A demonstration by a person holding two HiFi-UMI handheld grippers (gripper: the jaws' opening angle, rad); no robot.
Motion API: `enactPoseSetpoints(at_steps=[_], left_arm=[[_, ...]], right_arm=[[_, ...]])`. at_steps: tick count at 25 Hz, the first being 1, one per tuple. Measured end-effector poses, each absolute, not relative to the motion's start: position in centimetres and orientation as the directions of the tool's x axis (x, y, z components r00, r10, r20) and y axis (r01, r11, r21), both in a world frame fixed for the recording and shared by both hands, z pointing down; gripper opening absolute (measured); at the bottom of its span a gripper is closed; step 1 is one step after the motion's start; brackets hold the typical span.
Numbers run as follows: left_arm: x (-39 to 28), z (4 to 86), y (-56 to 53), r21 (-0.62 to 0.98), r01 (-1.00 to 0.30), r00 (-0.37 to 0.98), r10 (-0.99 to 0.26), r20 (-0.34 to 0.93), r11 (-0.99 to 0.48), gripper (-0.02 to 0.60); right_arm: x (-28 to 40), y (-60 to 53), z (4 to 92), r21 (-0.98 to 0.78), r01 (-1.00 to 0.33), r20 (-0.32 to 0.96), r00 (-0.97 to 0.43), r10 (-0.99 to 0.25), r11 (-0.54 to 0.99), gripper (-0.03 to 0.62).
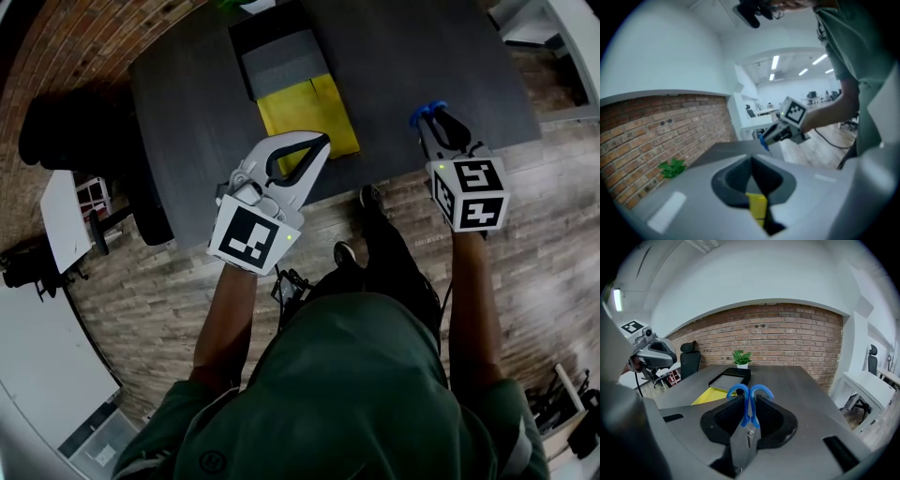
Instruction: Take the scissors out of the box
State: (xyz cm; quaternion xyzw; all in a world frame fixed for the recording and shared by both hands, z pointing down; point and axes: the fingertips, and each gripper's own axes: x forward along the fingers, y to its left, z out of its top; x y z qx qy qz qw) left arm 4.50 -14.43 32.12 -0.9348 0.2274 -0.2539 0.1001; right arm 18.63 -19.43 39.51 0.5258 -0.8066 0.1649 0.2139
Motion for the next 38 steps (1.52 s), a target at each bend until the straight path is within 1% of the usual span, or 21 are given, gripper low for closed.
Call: enactPoseSetpoints(at_steps=[14,38], left_arm=[[4.9,35.6,-16.8,-0.243,-0.393,0.759,-0.462,0.459,-0.887,0.000],[3.9,39.3,-20.3,-0.169,-0.416,0.751,-0.443,0.490,-0.893,0.000]], right_arm=[[19.0,-21.6,44.1,-0.067,-0.912,0.586,-0.364,-0.724,0.404,0.077],[17.2,-24.6,49.4,-0.101,-0.897,0.666,-0.382,-0.641,0.430,0.077]])
